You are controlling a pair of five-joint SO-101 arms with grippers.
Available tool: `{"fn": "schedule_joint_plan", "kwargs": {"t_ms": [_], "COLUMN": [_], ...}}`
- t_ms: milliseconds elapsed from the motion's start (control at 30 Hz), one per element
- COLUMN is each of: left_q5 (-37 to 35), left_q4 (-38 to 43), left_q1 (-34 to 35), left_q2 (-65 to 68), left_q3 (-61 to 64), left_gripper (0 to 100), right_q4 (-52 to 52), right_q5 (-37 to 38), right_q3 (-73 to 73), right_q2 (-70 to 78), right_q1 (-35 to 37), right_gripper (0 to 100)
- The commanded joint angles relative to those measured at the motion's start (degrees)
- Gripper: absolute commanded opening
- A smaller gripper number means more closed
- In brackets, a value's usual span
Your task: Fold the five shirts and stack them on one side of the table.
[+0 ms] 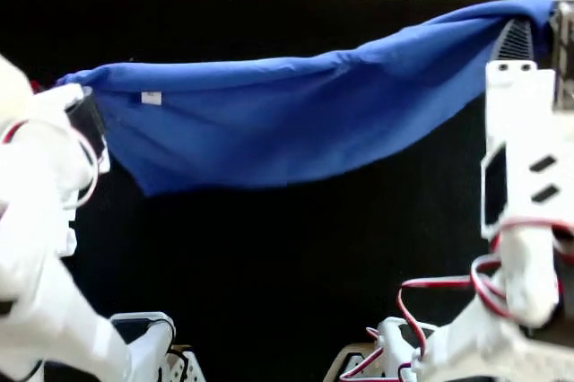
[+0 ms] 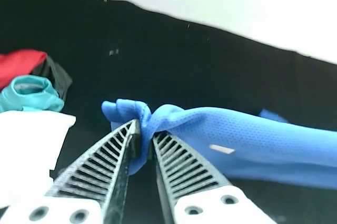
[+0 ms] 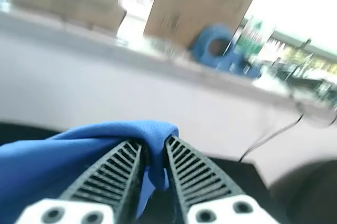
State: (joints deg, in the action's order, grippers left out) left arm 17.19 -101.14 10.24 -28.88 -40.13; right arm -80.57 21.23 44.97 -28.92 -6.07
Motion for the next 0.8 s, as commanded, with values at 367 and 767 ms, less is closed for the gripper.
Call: {"fn": "schedule_joint_plan", "kwargs": {"t_ms": [367, 767], "left_q5": [0.2, 0.0], "left_q4": [2.7, 7.6], "left_q1": [-0.1, 1.0], "left_q2": [-1.2, -1.8], "left_q3": [6.4, 13.6], "left_gripper": [1, 1], "right_q4": [2.6, 12.1], "right_q5": [0.6, 5.1], "right_q3": [8.3, 6.7], "right_q2": [0.0, -0.7], "right_q1": [-0.9, -1.0], "right_gripper": [0.5, 0.5]}}
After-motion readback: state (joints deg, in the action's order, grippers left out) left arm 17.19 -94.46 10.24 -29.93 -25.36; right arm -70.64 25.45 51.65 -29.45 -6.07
